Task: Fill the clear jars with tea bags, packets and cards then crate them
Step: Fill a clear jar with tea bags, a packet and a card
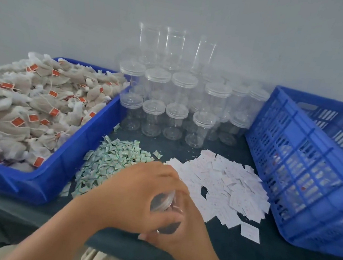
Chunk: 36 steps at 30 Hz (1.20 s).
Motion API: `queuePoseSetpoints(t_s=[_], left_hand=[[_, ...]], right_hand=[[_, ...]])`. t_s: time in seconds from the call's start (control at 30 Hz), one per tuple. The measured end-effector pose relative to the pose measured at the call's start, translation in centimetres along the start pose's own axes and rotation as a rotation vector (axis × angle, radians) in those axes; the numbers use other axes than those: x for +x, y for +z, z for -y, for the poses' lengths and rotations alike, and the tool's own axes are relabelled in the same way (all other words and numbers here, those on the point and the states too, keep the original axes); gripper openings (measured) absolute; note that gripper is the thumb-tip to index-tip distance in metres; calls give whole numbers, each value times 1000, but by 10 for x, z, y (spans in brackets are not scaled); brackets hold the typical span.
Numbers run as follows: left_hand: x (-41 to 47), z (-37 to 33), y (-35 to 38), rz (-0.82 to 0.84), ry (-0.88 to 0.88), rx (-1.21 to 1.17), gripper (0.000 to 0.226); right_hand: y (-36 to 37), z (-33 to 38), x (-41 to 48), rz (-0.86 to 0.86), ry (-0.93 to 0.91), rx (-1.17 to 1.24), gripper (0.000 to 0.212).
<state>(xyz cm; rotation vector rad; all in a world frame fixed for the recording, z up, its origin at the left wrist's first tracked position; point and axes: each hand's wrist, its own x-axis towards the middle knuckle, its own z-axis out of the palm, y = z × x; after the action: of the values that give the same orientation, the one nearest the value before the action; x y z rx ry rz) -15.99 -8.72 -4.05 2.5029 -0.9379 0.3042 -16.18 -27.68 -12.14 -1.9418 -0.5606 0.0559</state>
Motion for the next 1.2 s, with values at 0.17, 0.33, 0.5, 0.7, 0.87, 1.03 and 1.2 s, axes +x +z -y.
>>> queuePoseSetpoints(t_s=[0.17,0.33,0.5,0.7,0.87,1.03,1.2], left_hand=[[-6,-2,8,22,-11,-135,46],[-8,-10,22,-105,-203,-86,29],[-5,-14,35,-178,-520,-50,46],[-20,-4,11,220,-467,-33,84],[-18,5,-2,51,-608,7,57],[-12,33,-10,-208,-894,-561,36],[14,64,61,-62,-919,-235,24]], right_hand=[[-3,-10,-11,19,32,130,73],[7,-17,-16,20,102,120,71],[15,-11,-14,-241,-13,-347,80],[14,-26,-18,-240,-45,-350,83],[9,-44,-16,-537,-259,-653,84],[-6,-53,-19,-620,-118,-397,91],[4,-58,-17,-524,157,145,93]])
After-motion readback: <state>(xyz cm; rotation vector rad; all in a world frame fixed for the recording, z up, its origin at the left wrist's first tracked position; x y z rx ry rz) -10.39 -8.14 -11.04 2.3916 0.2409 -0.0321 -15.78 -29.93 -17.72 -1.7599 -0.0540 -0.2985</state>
